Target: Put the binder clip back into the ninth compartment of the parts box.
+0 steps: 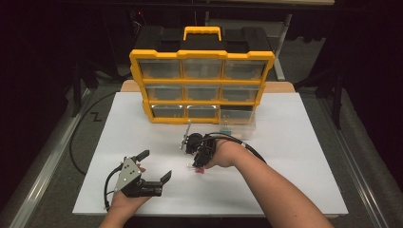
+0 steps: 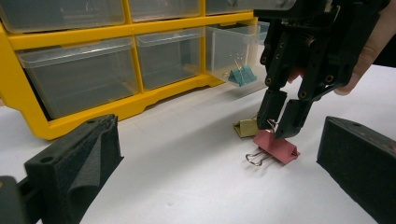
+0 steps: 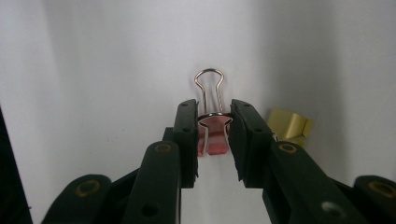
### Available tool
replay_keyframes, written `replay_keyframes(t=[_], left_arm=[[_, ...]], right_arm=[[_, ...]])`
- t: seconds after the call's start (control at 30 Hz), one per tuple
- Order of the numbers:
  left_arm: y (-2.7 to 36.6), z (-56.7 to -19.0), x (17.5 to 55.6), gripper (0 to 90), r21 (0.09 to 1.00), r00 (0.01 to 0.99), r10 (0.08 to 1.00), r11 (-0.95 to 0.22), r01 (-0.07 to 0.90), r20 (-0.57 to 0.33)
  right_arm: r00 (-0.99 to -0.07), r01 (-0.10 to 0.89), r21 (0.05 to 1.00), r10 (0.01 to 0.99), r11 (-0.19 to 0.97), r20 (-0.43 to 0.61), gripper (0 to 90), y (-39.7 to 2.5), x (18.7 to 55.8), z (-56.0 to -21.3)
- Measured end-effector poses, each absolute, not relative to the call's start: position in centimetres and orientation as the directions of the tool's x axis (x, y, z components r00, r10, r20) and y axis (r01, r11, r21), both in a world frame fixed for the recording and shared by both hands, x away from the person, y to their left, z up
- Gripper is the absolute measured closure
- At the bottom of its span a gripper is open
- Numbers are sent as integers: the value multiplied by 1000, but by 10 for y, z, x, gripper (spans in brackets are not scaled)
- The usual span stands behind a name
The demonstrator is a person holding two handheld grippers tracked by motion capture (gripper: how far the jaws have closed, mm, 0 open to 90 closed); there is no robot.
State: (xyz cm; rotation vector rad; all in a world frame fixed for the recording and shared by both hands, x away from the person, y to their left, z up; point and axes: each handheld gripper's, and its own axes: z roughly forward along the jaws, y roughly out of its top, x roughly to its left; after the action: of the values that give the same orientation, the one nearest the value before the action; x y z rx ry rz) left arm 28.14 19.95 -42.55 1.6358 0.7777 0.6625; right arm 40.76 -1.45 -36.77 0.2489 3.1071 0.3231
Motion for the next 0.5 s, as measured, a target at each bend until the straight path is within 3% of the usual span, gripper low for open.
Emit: replay_keyframes(t=[0.5], left_arm=[[200,-426,282,2,982,621,783,-129,141,14]], right_arm=[[-990,141,224,142,964,14,747,-18,400,-359]])
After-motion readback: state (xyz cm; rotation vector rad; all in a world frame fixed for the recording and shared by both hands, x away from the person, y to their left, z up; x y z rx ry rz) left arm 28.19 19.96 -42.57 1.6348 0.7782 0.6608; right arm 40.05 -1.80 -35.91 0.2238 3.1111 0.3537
